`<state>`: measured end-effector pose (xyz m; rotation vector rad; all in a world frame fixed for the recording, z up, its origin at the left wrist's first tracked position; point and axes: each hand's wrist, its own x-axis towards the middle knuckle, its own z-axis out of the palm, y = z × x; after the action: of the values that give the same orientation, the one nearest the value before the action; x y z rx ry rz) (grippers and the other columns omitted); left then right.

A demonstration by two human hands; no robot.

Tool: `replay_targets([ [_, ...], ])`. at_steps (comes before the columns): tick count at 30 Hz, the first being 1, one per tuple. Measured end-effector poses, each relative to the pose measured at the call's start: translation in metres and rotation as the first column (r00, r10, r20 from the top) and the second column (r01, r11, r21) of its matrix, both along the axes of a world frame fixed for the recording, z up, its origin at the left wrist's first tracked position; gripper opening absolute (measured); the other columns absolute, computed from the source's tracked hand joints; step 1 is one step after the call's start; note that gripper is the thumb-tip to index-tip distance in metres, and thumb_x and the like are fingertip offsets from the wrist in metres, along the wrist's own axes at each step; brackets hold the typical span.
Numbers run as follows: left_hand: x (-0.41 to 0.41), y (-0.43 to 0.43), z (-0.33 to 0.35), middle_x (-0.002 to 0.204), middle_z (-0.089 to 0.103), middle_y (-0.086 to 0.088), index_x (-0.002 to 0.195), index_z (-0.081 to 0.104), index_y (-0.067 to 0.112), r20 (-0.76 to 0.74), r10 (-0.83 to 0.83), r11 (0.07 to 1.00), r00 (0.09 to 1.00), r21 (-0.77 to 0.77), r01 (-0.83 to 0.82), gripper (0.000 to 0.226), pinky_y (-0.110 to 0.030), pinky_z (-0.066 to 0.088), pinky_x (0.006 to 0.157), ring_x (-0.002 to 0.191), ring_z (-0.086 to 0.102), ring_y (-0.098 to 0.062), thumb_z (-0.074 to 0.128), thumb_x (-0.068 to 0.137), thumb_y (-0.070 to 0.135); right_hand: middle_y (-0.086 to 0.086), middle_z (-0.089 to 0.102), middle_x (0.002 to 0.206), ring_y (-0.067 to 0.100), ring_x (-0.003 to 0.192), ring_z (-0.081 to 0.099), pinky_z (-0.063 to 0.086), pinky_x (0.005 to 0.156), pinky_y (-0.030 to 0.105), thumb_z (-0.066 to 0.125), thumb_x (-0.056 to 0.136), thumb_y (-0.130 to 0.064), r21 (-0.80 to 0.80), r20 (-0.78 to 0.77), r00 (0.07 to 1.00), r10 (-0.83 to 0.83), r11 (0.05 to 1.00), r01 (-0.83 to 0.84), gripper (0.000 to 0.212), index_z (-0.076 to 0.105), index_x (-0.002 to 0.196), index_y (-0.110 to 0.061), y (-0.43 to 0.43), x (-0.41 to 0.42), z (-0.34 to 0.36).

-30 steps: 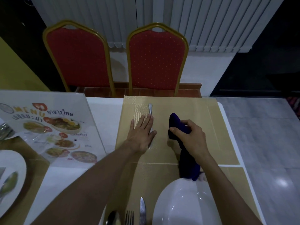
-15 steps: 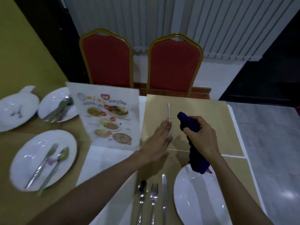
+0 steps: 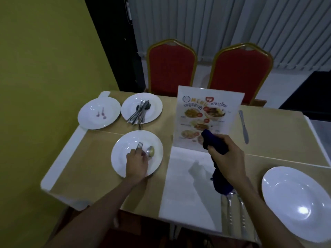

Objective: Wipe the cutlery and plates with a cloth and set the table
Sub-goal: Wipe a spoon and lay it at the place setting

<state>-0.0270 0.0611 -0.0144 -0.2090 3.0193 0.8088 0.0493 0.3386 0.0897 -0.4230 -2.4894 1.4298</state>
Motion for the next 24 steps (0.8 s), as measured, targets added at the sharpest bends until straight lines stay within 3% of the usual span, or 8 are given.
replay_targets([
  [3, -0.002, -0.019, -0.009, 0.114, 0.055, -0.015, 0.108, 0.066, 0.009, 0.244, -0.031, 0.988, 0.969, -0.138, 0.067, 0.036, -0.035, 0.039, 0.089, 0.111, 0.047, -0.033, 0.053, 0.095, 0.04, -0.008, 0.07, 0.076, 0.007, 0.057, 0.063, 0.051, 0.056, 0.025, 0.07, 0.085, -0.017, -0.004, 0.003, 1.0, 0.028, 1.0, -0.028, 0.033, 0.064, 0.113, -0.033, -0.035, 0.003, -0.003],
  [5, 0.0, -0.021, -0.015, 0.12, 0.051, -0.015, 0.114, 0.065, 0.01, 0.312, -0.062, 0.982, 0.948, -0.151, 0.113, 0.036, -0.034, 0.039, 0.092, 0.116, 0.043, -0.031, 0.052, 0.096, 0.038, -0.006, 0.069, 0.073, 0.008, 0.055, 0.063, 0.051, 0.055, 0.025, 0.07, 0.085, -0.023, 0.01, 0.067, 0.997, 0.045, 0.999, -0.046, 0.032, 0.062, 0.114, -0.035, -0.051, 0.005, -0.004],
  [10, 0.004, -0.024, -0.015, 0.119, 0.052, -0.015, 0.12, 0.061, 0.004, 0.278, -0.081, 0.995, 0.957, -0.03, 0.093, 0.034, -0.033, 0.041, 0.088, 0.113, 0.048, -0.029, 0.051, 0.097, 0.027, -0.004, 0.072, 0.085, 0.015, 0.061, 0.067, 0.056, 0.061, 0.036, 0.069, 0.086, -0.033, -0.016, 0.247, 0.967, 0.064, 0.998, -0.062, 0.038, 0.054, 0.121, -0.033, -0.073, 0.007, -0.001],
  [17, 0.007, -0.027, -0.021, 0.13, 0.048, -0.011, 0.121, 0.061, 0.009, 0.363, -0.101, 0.984, 0.926, -0.099, 0.146, 0.039, -0.032, 0.041, 0.098, 0.12, 0.045, -0.025, 0.055, 0.095, 0.038, -0.005, 0.072, 0.078, 0.015, 0.059, 0.067, 0.06, 0.064, 0.043, 0.07, 0.084, -0.033, 0.0, 0.267, 0.961, 0.065, 0.998, -0.068, 0.033, 0.057, 0.115, -0.036, -0.084, 0.013, 0.009],
  [19, 0.008, -0.024, -0.015, 0.129, 0.049, -0.015, 0.12, 0.06, 0.004, 0.404, -0.055, 0.998, 0.913, -0.018, 0.067, 0.035, -0.035, 0.044, 0.098, 0.119, 0.048, -0.029, 0.055, 0.096, 0.029, -0.009, 0.072, 0.082, 0.013, 0.06, 0.067, 0.06, 0.065, 0.042, 0.07, 0.085, -0.034, 0.035, 0.267, 0.961, 0.069, 0.996, -0.081, 0.034, 0.056, 0.115, -0.037, -0.085, 0.018, 0.007],
  [21, 0.011, -0.022, -0.003, 0.126, 0.054, -0.017, 0.127, 0.054, 0.001, 0.466, -0.036, 0.988, 0.884, 0.149, -0.038, 0.036, -0.033, 0.05, 0.086, 0.111, 0.055, -0.029, 0.053, 0.096, 0.017, -0.01, 0.071, 0.084, 0.012, 0.06, 0.066, 0.06, 0.065, 0.041, 0.068, 0.086, -0.034, 0.068, 0.265, 0.961, 0.084, 0.992, -0.105, 0.033, 0.055, 0.116, -0.037, -0.089, 0.021, 0.006],
  [22, 0.015, -0.02, 0.004, 0.119, 0.059, -0.016, 0.133, 0.047, 0.0, 0.518, -0.081, 0.951, 0.851, 0.297, -0.091, 0.039, -0.03, 0.052, 0.074, 0.1, 0.06, -0.026, 0.053, 0.096, 0.012, -0.01, 0.07, 0.083, 0.011, 0.06, 0.066, 0.059, 0.065, 0.041, 0.067, 0.088, -0.034, 0.091, 0.258, 0.962, 0.084, 0.99, -0.111, 0.032, 0.055, 0.117, -0.036, -0.092, 0.021, 0.005],
  [24, 0.031, -0.016, 0.03, 0.088, 0.068, -0.008, 0.129, 0.045, -0.001, 0.615, -0.256, 0.724, 0.746, 0.633, -0.274, 0.032, -0.025, 0.048, 0.054, 0.07, 0.062, -0.016, 0.051, 0.098, 0.006, -0.01, 0.069, 0.089, 0.011, 0.07, 0.065, 0.057, 0.066, 0.039, 0.065, 0.09, -0.032, 0.204, 0.187, 0.98, 0.068, 0.973, -0.107, 0.034, 0.056, 0.123, -0.033, -0.101, 0.022, 0.005],
])
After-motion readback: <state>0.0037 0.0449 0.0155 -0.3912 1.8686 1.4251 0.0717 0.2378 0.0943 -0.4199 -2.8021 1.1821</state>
